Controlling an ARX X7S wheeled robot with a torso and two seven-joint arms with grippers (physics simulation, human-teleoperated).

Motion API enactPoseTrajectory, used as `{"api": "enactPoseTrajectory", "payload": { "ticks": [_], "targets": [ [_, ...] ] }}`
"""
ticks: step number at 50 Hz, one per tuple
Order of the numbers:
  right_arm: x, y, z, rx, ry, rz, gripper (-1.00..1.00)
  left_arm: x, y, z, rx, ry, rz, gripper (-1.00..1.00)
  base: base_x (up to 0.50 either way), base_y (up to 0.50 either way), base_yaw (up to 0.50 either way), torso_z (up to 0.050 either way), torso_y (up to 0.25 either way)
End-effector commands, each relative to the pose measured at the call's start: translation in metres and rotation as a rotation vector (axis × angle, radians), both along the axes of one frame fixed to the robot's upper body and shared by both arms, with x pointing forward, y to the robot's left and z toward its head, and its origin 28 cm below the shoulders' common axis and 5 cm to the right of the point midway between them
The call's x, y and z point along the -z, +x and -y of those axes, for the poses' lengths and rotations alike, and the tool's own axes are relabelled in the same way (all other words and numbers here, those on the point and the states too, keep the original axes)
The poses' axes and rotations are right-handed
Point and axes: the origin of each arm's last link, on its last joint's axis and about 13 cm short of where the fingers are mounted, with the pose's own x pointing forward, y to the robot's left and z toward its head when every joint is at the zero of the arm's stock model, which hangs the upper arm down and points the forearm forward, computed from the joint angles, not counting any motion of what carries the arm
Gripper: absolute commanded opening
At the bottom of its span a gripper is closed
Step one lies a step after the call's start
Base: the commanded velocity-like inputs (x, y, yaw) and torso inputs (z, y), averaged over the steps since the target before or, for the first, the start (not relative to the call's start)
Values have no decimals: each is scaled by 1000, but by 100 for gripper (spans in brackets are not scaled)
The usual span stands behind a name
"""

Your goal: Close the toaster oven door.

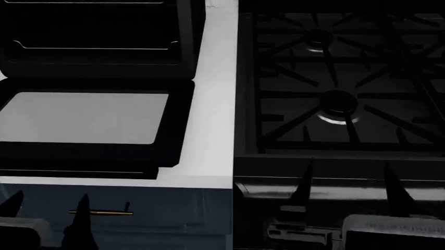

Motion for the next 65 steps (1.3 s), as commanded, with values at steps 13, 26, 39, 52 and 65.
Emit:
{"api": "enactPoseTrajectory", "payload": {
  "ticks": [13,26,39,52,65],
  "targets": [
    [-181,-36,61,209,-210,407,100,-85,31,-41,-7,43,20,100,0,0,0,0,0],
    [-189,-44,64,223,-229,417,100,-89,36,-43,15,39,7,100,0,115,0,0,0],
    [-190,-44,60,212,-241,418,100,-88,35,-42,41,4,51,100,0,500,0,0,0],
    [-189,-46,62,213,-234,420,100,-88,37,-41,47,8,64,100,0,500,0,0,0],
    [-189,-46,60,204,-241,420,100,-85,35,-41,48,8,65,100,0,500,0,0,0]
  ]
}}
